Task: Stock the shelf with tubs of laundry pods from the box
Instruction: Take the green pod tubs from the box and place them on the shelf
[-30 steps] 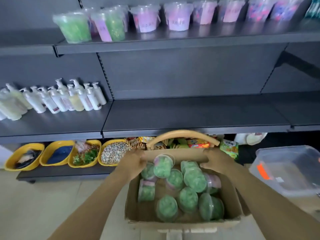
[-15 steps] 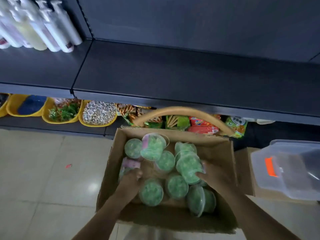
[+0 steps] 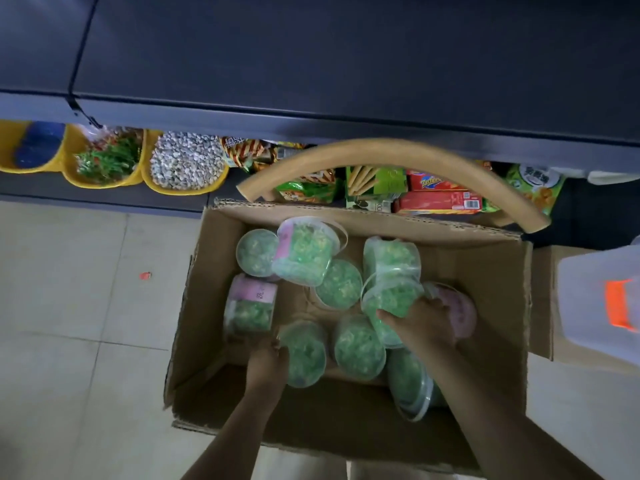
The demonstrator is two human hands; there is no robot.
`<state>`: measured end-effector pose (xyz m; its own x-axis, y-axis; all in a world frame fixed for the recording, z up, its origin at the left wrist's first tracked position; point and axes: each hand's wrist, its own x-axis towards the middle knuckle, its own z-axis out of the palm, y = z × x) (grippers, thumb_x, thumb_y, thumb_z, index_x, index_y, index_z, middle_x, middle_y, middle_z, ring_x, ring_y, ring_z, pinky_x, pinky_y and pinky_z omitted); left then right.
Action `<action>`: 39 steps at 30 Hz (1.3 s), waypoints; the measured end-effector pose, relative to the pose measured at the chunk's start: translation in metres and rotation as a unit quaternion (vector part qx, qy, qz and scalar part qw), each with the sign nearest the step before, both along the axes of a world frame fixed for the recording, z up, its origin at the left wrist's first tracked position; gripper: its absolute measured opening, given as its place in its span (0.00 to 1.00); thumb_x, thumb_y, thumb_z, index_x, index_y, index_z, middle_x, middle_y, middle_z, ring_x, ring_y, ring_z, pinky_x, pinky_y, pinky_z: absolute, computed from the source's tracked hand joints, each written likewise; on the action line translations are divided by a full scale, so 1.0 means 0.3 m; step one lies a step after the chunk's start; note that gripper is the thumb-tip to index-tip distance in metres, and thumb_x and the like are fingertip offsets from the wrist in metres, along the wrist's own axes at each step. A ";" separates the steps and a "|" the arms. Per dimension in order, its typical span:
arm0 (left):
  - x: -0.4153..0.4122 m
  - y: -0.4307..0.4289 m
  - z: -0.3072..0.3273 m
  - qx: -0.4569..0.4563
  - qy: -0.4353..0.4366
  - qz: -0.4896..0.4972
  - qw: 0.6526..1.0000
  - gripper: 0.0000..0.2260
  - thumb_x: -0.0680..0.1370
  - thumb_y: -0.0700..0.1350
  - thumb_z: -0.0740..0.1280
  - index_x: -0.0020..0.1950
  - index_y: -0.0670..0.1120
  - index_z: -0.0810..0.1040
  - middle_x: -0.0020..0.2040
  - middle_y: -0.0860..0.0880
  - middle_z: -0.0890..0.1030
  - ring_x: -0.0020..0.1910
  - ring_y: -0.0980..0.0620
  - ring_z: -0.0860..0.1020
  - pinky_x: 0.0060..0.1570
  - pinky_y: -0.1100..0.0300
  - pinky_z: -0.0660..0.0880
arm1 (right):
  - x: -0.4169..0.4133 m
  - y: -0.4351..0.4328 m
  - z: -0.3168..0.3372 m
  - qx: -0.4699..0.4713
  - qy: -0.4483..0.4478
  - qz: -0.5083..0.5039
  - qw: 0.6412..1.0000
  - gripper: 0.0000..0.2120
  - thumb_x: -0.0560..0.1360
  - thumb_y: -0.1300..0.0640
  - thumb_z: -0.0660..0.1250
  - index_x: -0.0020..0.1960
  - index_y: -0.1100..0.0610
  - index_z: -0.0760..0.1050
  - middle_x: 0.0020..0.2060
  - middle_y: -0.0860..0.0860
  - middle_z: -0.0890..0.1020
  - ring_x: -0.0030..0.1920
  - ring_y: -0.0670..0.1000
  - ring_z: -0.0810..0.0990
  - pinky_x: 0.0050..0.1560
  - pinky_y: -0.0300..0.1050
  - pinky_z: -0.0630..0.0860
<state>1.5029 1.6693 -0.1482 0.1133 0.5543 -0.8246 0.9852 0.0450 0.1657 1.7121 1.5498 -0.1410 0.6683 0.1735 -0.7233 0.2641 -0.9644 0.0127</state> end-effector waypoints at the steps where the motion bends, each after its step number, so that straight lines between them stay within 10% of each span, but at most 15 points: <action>1: 0.006 0.004 -0.013 0.010 0.014 0.011 1.000 0.15 0.80 0.44 0.57 0.64 0.39 0.71 0.60 0.41 0.75 0.59 0.43 0.73 0.55 0.58 0.69 | -0.010 -0.003 -0.004 -0.010 -0.009 0.023 1.000 0.45 0.64 0.27 0.62 0.64 0.63 0.69 0.59 0.59 0.75 0.59 0.58 0.74 0.51 0.48 0.75; 8: 0.053 0.035 -0.114 -0.051 0.052 0.075 0.994 0.22 0.81 0.48 0.55 0.75 0.49 0.56 0.66 0.39 0.71 0.63 0.42 0.73 0.62 0.53 0.72 | -0.043 -0.023 -0.049 0.007 -0.036 0.041 0.998 0.40 0.65 0.31 0.66 0.61 0.63 0.71 0.57 0.57 0.76 0.58 0.58 0.71 0.50 0.46 0.70; 13: 0.076 0.042 -0.165 -0.130 0.042 0.168 0.976 0.40 0.67 0.67 0.66 0.69 0.40 0.68 0.66 0.40 0.72 0.65 0.42 0.72 0.66 0.52 0.68 | -0.053 -0.086 -0.087 0.051 -0.038 0.039 0.997 0.46 0.55 0.25 0.51 0.57 0.57 0.73 0.51 0.52 0.78 0.55 0.55 0.73 0.49 0.46 0.67; 24: 0.057 0.041 -0.096 -0.160 0.013 0.271 0.949 0.29 0.70 0.55 0.72 0.64 0.39 0.70 0.54 0.41 0.75 0.58 0.41 0.76 0.58 0.51 0.74 | -0.092 -0.143 0.065 0.183 0.071 -0.235 0.952 0.21 0.63 0.40 0.74 0.52 0.49 0.77 0.42 0.43 0.81 0.42 0.44 0.78 0.39 0.40 0.72; 28: 0.033 0.039 0.001 -0.191 -0.057 0.300 0.933 0.24 0.69 0.53 0.74 0.58 0.42 0.74 0.49 0.43 0.80 0.47 0.44 0.80 0.46 0.50 0.80 | -0.127 -0.162 0.134 0.214 0.090 -0.282 0.931 0.18 0.65 0.44 0.75 0.51 0.48 0.75 0.47 0.46 0.81 0.49 0.50 0.79 0.53 0.48 0.76; 34: 0.026 0.031 0.263 -0.196 -0.219 0.342 0.892 0.07 0.75 0.45 0.69 0.51 0.47 0.76 0.44 0.48 0.81 0.43 0.51 0.80 0.34 0.61 0.78 | -0.141 -0.197 0.270 0.308 0.122 -0.376 0.865 0.27 0.62 0.51 0.79 0.59 0.53 0.75 0.51 0.50 0.83 0.53 0.52 0.81 0.61 0.56 0.75; 39: 0.042 -0.019 0.477 -0.196 -0.362 0.365 0.835 0.09 0.76 0.43 0.66 0.55 0.52 0.74 0.51 0.50 0.82 0.50 0.49 0.80 0.43 0.56 0.75 | -0.093 -0.231 0.429 0.381 0.092 -0.376 0.840 0.38 0.60 0.50 0.80 0.67 0.50 0.70 0.56 0.49 0.80 0.55 0.53 0.79 0.59 0.54 0.76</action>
